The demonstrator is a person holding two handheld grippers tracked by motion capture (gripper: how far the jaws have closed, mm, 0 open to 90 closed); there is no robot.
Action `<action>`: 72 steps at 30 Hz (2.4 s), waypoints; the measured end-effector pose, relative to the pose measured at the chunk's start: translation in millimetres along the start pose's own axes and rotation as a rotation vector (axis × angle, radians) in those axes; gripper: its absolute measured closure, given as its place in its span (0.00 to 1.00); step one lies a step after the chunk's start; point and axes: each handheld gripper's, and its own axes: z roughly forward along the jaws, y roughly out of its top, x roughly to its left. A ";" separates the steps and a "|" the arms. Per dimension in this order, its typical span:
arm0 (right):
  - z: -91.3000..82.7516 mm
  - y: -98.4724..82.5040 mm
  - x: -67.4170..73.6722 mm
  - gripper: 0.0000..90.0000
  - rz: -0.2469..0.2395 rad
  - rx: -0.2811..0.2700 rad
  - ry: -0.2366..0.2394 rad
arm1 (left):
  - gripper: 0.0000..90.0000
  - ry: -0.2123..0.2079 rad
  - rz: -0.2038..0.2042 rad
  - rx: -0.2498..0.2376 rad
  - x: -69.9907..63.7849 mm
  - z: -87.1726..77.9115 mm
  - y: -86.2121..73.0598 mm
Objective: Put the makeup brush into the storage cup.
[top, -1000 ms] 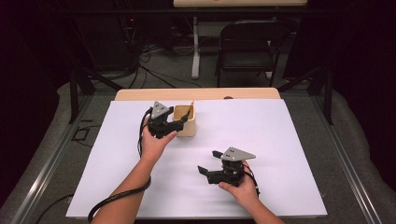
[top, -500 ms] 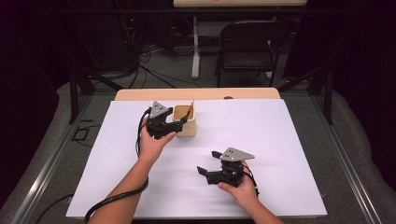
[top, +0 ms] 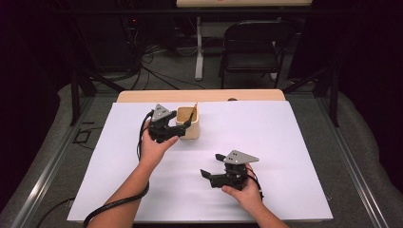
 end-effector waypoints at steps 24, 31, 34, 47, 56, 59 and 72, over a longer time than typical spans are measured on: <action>0.6 0.0 0.9 0.18 -0.004 0.004 0.001 | 0.32 -0.027 0.010 0.006 -3.5 -18.2 -3.8; 1.1 -0.3 0.9 0.18 -0.006 0.002 0.001 | 0.32 -0.031 0.011 0.002 -3.7 -25.4 -7.0; 1.3 -0.3 1.2 0.18 -0.006 0.004 0.002 | 0.32 -0.032 0.013 0.000 -3.8 -28.9 -7.8; 0.8 0.0 0.9 0.18 -0.006 0.004 -0.001 | 0.32 -0.057 0.017 -0.021 -10.8 -40.6 -8.0; 1.3 -0.1 1.6 0.18 -0.006 0.006 0.000 | 0.32 -0.077 0.023 -0.027 -16.4 -46.1 -9.4; 1.2 -0.1 1.7 0.18 -0.006 0.006 0.001 | 0.32 -0.081 0.026 -0.029 -18.4 -48.1 -10.8; 1.3 -0.1 1.6 0.18 -0.005 0.006 -0.001 | 0.32 -0.087 0.024 -0.022 -20.7 -62.4 -22.5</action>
